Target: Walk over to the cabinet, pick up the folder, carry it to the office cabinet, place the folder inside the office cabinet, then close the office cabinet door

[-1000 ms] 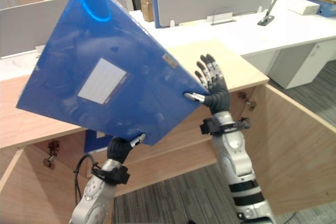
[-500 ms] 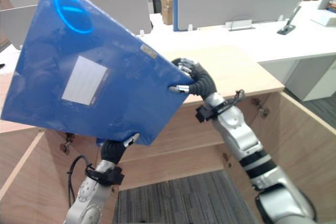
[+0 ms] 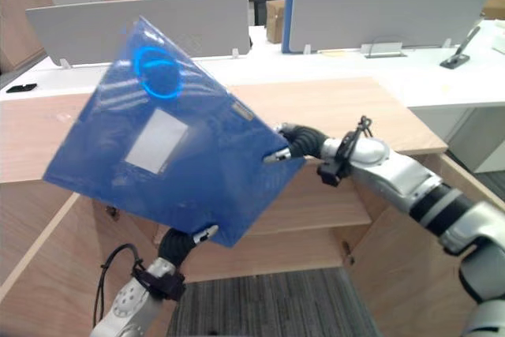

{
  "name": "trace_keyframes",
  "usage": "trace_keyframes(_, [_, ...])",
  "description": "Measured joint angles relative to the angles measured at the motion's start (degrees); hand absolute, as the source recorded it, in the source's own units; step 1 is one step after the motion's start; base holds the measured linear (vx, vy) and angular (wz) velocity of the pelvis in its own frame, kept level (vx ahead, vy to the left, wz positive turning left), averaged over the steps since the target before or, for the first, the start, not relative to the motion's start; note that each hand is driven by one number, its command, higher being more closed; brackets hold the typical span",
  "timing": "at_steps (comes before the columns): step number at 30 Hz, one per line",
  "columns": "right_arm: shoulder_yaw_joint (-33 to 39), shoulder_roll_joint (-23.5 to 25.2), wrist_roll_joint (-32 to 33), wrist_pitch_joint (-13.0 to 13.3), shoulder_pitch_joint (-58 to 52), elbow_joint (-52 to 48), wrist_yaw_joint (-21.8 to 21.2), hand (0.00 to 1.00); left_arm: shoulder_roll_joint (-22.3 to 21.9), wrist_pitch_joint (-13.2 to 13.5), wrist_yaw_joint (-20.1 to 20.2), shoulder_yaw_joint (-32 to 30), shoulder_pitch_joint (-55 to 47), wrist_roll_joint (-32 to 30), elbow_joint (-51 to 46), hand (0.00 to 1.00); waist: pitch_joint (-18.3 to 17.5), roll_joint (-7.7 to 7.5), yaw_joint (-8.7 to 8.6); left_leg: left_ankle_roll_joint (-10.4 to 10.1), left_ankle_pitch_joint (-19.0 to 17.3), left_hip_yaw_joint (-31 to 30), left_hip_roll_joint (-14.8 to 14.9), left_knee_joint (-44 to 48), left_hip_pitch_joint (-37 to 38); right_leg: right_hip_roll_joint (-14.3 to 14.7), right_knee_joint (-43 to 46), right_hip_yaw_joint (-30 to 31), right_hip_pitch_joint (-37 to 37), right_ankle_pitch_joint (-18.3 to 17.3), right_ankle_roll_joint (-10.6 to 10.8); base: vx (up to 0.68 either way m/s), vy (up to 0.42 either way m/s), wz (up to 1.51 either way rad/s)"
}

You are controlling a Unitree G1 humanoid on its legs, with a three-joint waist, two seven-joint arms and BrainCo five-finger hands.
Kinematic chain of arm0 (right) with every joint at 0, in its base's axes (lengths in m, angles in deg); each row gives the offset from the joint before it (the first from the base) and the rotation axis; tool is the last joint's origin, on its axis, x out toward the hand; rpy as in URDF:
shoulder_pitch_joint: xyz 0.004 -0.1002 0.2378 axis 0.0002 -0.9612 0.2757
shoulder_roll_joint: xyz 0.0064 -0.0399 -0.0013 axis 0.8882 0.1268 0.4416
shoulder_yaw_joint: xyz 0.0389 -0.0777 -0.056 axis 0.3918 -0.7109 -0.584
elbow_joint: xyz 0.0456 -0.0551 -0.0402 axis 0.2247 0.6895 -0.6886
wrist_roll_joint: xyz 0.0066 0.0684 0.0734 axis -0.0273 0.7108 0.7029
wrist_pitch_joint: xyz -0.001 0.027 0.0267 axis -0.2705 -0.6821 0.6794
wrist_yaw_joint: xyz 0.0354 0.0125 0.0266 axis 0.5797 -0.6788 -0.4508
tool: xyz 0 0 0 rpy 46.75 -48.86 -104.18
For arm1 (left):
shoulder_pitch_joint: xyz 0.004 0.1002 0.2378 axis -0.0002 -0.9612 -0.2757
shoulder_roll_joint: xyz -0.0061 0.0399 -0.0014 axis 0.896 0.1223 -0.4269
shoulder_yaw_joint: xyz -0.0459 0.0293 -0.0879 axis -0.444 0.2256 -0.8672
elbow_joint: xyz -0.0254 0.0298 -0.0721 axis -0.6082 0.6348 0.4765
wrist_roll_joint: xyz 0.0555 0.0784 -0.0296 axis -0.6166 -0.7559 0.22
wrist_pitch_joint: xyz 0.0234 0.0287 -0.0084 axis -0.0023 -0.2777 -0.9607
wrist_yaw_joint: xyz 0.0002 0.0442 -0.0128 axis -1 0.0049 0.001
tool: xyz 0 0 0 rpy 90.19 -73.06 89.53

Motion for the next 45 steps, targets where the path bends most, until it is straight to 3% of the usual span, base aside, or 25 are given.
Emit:
trace_keyframes(1, [-0.9,-1.3,0.0,-0.2,0.0,-0.9,-0.3,1.0,0.3,-0.3,0.4,0.1,0.0,-0.8,0.0,0.0,-0.1,-0.03,0.01,0.0,0.0,0.0,0.0,0.0,0.0,0.0,0.0,0.0,0.0,0.0,0.0,0.0,0.0,0.0])
trace_keyframes(5, [-0.9,-3.8,-0.1,-0.3,-0.5,-2.8,-0.8,1.0,0.6,-1.5,1.5,0.6,0.2,-4.6,0.0,0.0,-0.6,-0.03,-0.22,0.0,0.0,0.0,0.0,0.0,-0.1,0.0,0.0,0.0,-0.1,0.0,0.0,0.01,0.008,0.0])
trace_keyframes(9, [4.1,-6.9,-0.1,0.0,-7.0,-6.3,-1.0,1.0,1.9,-2.1,4.8,3.1,1.7,-5.5,1.8,0.0,-0.8,-0.1,-0.4,0.0,0.0,0.0,0.0,0.0,-0.1,0.0,0.0,-0.1,-0.1,-0.1,-0.1,0.0,0.0,0.0])
trace_keyframes(14, [10.9,-8.6,-0.2,0.1,-19.6,-8.4,-1.9,1.0,3.1,-2.9,14.1,8.9,5.8,2.2,10.4,0.0,-0.3,-0.75,-1.91,-0.1,-0.2,0.5,0.5,0.0,-0.4,-0.1,-0.9,-0.1,-0.2,-0.1,0.0,0.01,0.021,-0.04])
trace_keyframes(18, [21.8,-7.3,-1.8,0.1,-32.7,-9.3,-2.1,1.0,-1.0,-3.9,18.0,10.0,7.3,7.1,19.5,0.0,-0.2,-0.93,-3.37,-0.1,-0.2,0.8,0.6,0.0,-0.6,-0.1,-1.0,0.0,-0.6,-0.1,-0.1,0.01,0.014,-0.06])
trace_keyframes(20, [28.7,-4.2,-2.2,0.2,-36.8,-9.3,-2.2,1.0,-3.4,-4.4,18.6,9.0,7.4,7.7,25.7,0.0,-0.2,-0.96,-4.28,-0.3,-0.3,1.4,0.7,0.0,-0.4,0.0,-1.0,0.3,-0.8,-0.1,-0.1,0.01,0.008,-0.16])
trace_keyframes(23, [40.9,5.7,0.2,1.6,-41.9,-10.7,-5.0,1.0,-8.0,-6.3,17.5,1.5,7.2,7.1,42.2,0.0,-0.1,-1.13,-6.35,-0.9,-1.2,3.6,1.0,0.0,0.6,0.5,-1.2,2.2,-0.8,0.0,-0.3,0.05,0.027,-0.39])
trace_keyframes(25, [52.2,17.1,0.5,3.4,-45.8,-12.5,-4.9,1.0,-11.1,-7.2,16.4,-10.5,6.4,5.1,54.1,0.0,0.0,-1.4,-7.99,-1.3,-1.9,5.2,1.3,0.0,1.4,0.9,-1.5,3.4,-0.8,0.2,-0.9,0.06,0.022,-0.36])
trace_keyframes(27, [60.3,25.3,1.0,4.6,-49.2,-13.7,-4.5,1.0,-12.7,-7.3,15.3,-20.9,6.0,3.2,61.0,0.0,0.1,-1.58,-9.16,-1.4,-2.1,5.6,1.4,0.0,1.4,0.9,-2.0,3.6,-0.9,0.4,-1.2,0.07,0.018,-0.2])
trace_keyframes(31, [73.4,41.5,2.1,5.8,-55.9,-15.2,-1.5,1.0,-13.4,-7.5,11.9,-39.5,3.8,-5.4,70.4,0.0,-0.1,-1.97,-10.1,-2.0,-3.0,7.4,2.1,0.1,2.5,1.8,-2.4,5.6,-0.9,1.1,-1.1,0.08,0.009,-0.31])
trace_keyframes(35, [78.3,52.0,2.2,7.6,-62.3,-16.3,1.3,1.0,-13.9,-7.7,10.2,-44.2,1.7,-11.7,71.0,0.0,-0.3,-1.85,-11.06,-2.6,-3.4,7.9,2.9,0.3,2.9,2.6,-2.6,6.5,-0.9,1.7,-1.4,0.05,-0.001,-0.18])
trace_keyframes(40, [74.3,60.0,2.8,7.6,-74.1,-16.7,2.5,1.0,-16.3,-7.8,9.4,-45.2,1.7,-12.8,70.7,0.0,-0.7,-1.76,-11.12,-3.7,-4.3,8.6,3.7,0.3,3.8,3.5,-2.4,7.4,-0.8,1.6,-1.5,-0.01,0.006,-0.15])
trace_keyframes(42, [68.8,61.4,3.4,6.7,-80.0,-16.6,2.6,1.0,-17.3,-8.2,9.3,-45.5,1.5,-12.7,70.6,0.0,-0.8,-1.58,-11.07,-4.1,-4.5,9.8,4.1,0.3,4.4,4.0,-1.7,8.2,-1.0,1.0,-1.9,0.0,0.008,-0.23])
trace_keyframes(45, [63.9,61.5,2.3,2.5,-87.2,-16.4,2.5,1.0,-19.9,-8.5,9.3,-47.6,1.1,-12.9,68.3,0.0,-0.4,-1.03,-10.92,-4.4,-4.7,12.8,4.6,0.3,5.4,4.7,0.9,8.3,-2.5,0.0,-2.1,0.0,-0.001,-0.32])
